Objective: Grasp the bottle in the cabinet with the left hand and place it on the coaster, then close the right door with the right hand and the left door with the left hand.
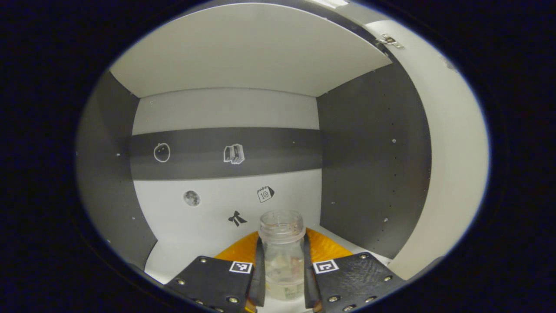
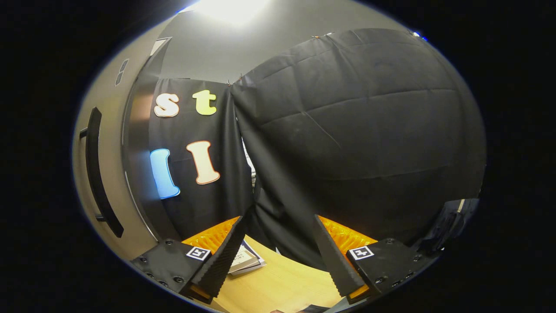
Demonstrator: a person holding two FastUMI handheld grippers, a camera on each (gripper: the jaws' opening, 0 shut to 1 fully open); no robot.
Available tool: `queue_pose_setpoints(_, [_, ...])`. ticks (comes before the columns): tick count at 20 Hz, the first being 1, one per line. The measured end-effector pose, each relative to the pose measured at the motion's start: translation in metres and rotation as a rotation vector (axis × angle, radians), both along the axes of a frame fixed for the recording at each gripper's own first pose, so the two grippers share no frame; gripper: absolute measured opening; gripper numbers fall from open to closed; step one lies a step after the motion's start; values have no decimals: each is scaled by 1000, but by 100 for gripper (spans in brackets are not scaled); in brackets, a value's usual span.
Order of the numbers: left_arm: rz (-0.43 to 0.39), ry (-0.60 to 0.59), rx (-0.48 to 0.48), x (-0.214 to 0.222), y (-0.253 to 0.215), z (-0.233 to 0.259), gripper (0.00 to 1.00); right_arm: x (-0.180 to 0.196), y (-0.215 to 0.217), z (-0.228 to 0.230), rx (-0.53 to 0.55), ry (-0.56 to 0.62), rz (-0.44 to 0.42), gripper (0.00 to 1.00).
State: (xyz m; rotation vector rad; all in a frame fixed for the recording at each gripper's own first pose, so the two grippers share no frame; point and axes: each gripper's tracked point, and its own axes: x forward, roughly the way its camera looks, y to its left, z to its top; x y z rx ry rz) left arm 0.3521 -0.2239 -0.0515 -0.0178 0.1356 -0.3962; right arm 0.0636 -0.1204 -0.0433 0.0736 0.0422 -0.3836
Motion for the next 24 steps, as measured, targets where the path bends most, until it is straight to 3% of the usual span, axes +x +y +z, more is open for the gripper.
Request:
queue_pose_setpoints(2, [-19, -2, -17, -11, 1, 7, 44, -1, 1, 2, -6, -3, 6, 100])
queue_pose_setpoints(4, [-26, -20, -20, -22, 8, 18, 28, -1, 4, 2, -1, -4, 18, 96])
queue_pose_setpoints(5, [-33, -27, -16, -31, 10, 25, 28, -1, 6, 1, 6, 0, 27, 96])
queue_pose_setpoints(7, [-48, -49, 2, -49, 16, 40, 43, -2, 12, -2, 7, 11, 47, 100])
queue_pose_setpoints(10, [-74, -79, -15, -78, 23, 61, 27, -6, 12, -1, -18, 21, 55, 96])
queue_pose_setpoints(13, [-82, -89, -55, -103, 33, 72, 27, -8, 15, 7, -12, 11, 70, 96])
queue_pose_setpoints(14, [-81, -96, -70, -109, 36, 74, 35, -9, 16, 9, -11, 8, 79, 96])
queue_pose_setpoints(16, [-81, -105, -92, -120, 46, 71, 35, -10, 19, 12, -16, 7, 97, 96])
queue_pose_setpoints(17, [-92, -107, -105, -126, 49, 67, 41, -11, 20, 14, -22, 8, 104, 99])
queue_pose_setpoints(18, [-115, -101, -126, -134, 50, 61, 39, -11, 20, 13, -29, 12, 106, 96])
queue_pose_setpoints(20, [-137, -64, -148, -160, 53, 40, 35, -12, 22, 13, -35, 26, 120, 97])
queue_pose_setpoints(24, [-146, 1, -142, -189, 59, -19, 42, -15, 22, 20, -39, 27, 121, 96])
